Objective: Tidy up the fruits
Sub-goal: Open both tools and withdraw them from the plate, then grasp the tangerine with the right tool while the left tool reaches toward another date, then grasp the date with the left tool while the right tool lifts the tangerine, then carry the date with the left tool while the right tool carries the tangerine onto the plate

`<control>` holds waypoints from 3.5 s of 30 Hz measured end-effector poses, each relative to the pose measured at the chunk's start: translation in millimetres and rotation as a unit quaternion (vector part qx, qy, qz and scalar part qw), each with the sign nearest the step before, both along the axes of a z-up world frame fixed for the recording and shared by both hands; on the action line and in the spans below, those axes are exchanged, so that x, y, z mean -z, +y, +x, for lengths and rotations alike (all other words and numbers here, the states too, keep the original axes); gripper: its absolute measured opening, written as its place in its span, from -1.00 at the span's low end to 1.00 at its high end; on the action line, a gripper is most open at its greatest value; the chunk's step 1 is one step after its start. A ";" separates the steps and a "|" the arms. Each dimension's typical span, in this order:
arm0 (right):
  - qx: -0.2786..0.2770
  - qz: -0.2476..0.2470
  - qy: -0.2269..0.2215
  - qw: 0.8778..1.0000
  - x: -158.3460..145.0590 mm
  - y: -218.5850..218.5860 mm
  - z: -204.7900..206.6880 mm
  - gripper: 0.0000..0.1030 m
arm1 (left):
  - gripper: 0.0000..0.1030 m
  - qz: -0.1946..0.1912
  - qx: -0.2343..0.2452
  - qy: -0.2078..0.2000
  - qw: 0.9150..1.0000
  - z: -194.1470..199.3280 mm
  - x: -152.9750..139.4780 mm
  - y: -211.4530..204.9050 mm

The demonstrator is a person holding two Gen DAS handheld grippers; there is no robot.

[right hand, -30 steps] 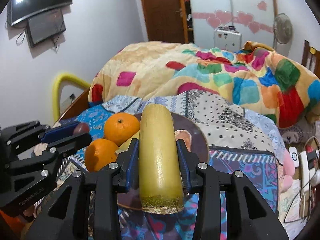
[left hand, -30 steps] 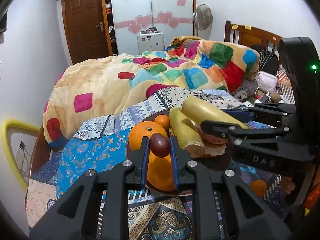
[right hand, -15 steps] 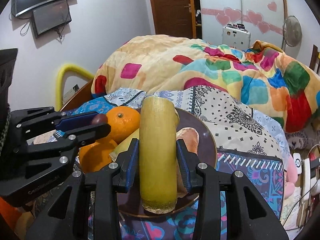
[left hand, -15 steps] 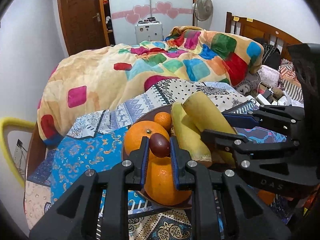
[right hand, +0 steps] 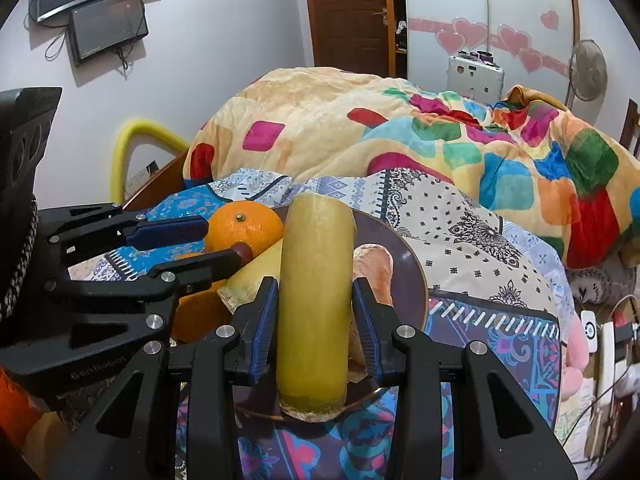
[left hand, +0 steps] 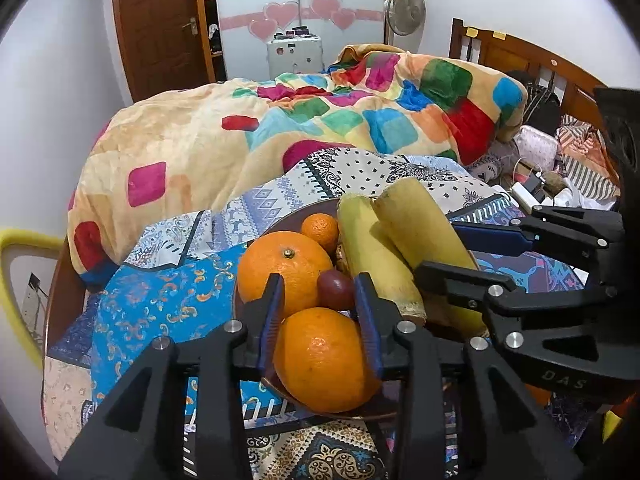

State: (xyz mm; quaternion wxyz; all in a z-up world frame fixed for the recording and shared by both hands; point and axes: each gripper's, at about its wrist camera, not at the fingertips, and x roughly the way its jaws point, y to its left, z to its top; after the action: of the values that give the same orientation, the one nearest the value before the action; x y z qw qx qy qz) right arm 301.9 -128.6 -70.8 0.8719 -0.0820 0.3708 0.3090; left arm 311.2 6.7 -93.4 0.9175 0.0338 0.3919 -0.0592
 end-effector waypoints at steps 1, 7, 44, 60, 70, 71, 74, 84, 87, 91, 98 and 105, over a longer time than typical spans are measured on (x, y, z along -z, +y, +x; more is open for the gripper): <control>0.000 0.000 0.000 1.000 -0.4 -0.9 -0.1 -0.32 | -0.28 -0.003 -0.001 0.000 1.000 -0.6 -0.7 1.0; 0.003 -0.001 -0.008 1.000 -4.7 -6.4 -5.2 -0.31 | -0.23 -0.010 -0.008 -0.011 1.000 -9.7 -9.4 2.9; 0.051 -0.019 -0.011 0.998 19.1 -55.2 -104.2 -0.06 | 0.41 -0.045 -0.041 -0.016 0.998 -139.7 -4.3 10.9; 0.039 0.003 0.020 0.999 34.4 -58.3 -101.0 -0.39 | 0.41 -0.033 -0.021 -0.001 0.999 -134.8 15.9 -16.3; 0.062 0.020 -0.008 0.998 10.3 -94.1 -111.3 -0.39 | 0.41 -0.041 0.009 0.010 0.999 -131.7 20.1 -57.9; 0.065 0.020 -0.010 0.998 9.1 -97.9 -112.0 -0.39 | 0.41 -0.043 0.011 0.011 0.999 -131.7 21.2 -60.9; 0.073 0.020 -0.013 0.997 7.0 -109.7 -115.3 -0.39 | 0.41 -0.049 0.020 0.020 0.998 -129.9 25.8 -73.0; 0.081 0.028 -0.015 0.996 8.5 -130.1 -126.2 -0.39 | 0.07 -0.041 0.038 0.043 0.998 -123.1 43.8 -102.6; 0.081 0.026 -0.011 0.996 11.9 -131.7 -124.8 -0.39 | -0.08 -0.041 0.041 0.047 0.997 -123.5 47.7 -106.5; 0.080 0.029 -0.005 0.996 16.2 -132.7 -122.5 -0.39 | -0.37 -0.044 0.050 0.037 0.997 -127.0 47.3 -108.0; 0.078 0.035 0.001 0.996 20.7 -128.5 -118.6 -0.39 | -0.70 -0.047 0.068 0.031 0.996 -129.8 44.6 -112.2; 0.069 0.038 -0.002 0.997 16.6 -115.8 -112.9 -0.39 | -0.72 -0.056 0.051 0.020 0.997 -128.8 33.9 -85.8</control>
State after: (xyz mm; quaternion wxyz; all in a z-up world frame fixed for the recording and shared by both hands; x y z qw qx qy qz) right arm 189.0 -244.4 -87.4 0.8946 -0.0232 0.3615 0.2618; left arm 182.3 -79.1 -127.3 0.9059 0.0015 0.4036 -0.1283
